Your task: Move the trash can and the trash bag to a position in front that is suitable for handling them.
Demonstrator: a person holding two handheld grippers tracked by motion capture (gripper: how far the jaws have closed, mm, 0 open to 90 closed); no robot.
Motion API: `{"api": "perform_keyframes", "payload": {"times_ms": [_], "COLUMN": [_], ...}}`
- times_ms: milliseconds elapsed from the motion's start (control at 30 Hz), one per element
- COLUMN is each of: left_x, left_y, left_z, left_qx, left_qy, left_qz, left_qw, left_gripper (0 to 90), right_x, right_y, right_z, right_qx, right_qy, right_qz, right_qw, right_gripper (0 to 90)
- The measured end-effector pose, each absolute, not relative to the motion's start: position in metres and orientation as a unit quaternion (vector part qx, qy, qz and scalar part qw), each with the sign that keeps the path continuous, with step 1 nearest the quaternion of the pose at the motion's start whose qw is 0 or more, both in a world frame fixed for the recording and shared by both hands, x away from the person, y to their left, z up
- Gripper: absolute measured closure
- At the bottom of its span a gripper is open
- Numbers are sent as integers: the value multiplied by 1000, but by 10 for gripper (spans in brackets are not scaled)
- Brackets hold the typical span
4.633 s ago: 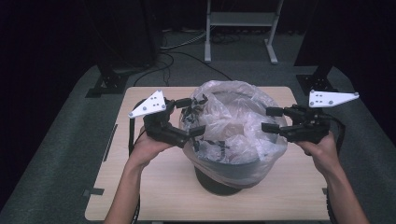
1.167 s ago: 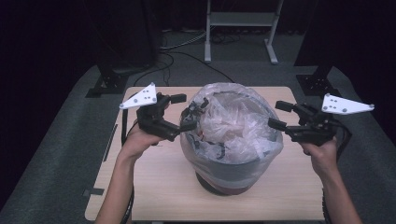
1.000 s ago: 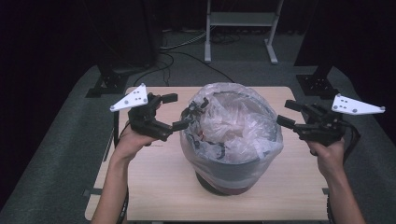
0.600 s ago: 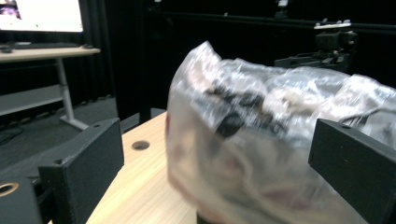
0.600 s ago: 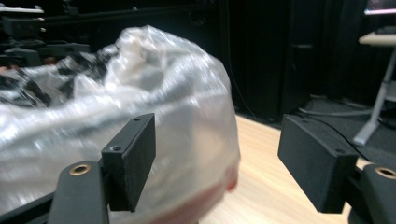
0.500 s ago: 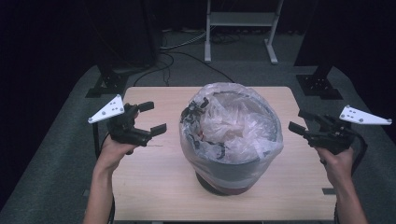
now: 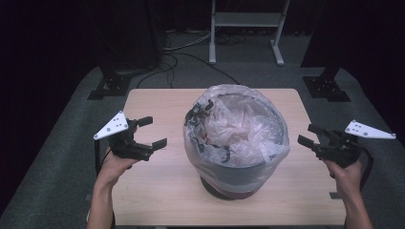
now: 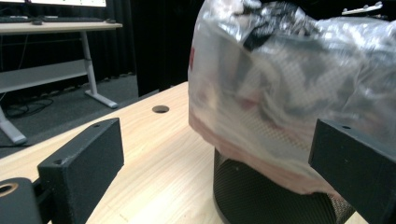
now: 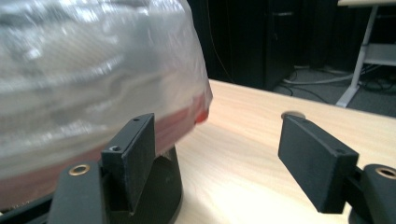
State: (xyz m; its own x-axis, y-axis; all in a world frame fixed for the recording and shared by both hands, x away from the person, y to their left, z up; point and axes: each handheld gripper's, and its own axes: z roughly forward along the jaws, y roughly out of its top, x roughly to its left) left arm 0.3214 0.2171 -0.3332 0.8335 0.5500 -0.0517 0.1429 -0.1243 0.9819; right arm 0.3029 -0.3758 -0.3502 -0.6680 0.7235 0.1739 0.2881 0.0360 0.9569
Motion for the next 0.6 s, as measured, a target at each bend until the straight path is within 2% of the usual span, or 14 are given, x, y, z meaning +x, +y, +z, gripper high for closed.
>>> {"api": "perform_keyframes", "payload": {"times_ms": [600], "left_x": [315], "left_y": [224], "left_z": [-376], "left_qx": [738], "left_qy": [276], "left_qz": [171], "left_qw": [591], "left_gripper": [21], "right_x": [300], "right_y": [-381], "right_z": [-393], "right_qx": [394], "right_qy": [700], "right_qz": [574], "right_qw": [162], "right_gripper": [265]}}
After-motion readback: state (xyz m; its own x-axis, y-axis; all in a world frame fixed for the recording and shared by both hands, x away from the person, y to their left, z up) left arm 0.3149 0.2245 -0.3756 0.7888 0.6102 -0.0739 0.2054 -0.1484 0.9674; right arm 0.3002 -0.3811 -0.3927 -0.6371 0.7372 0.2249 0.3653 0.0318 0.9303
